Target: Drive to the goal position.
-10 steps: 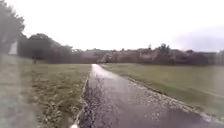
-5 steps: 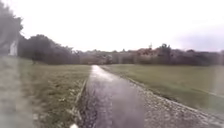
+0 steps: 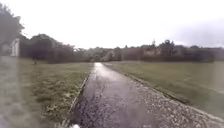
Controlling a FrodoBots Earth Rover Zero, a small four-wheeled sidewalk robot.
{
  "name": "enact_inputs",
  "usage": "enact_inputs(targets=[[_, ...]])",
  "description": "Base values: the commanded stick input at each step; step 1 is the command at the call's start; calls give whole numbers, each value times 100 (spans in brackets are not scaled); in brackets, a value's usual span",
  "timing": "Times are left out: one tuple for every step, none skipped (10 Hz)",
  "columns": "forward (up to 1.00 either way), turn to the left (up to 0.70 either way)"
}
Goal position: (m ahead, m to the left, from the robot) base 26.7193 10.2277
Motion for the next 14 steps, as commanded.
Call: enact_inputs(targets=[[70, 0], [70, 0], [70, 0], [70, 0], [70, 0], [70, 0], [70, 0], [70, 0], [70, 0], [70, 0], [70, 0], [70, 0], [70, 0], [70, 0]])
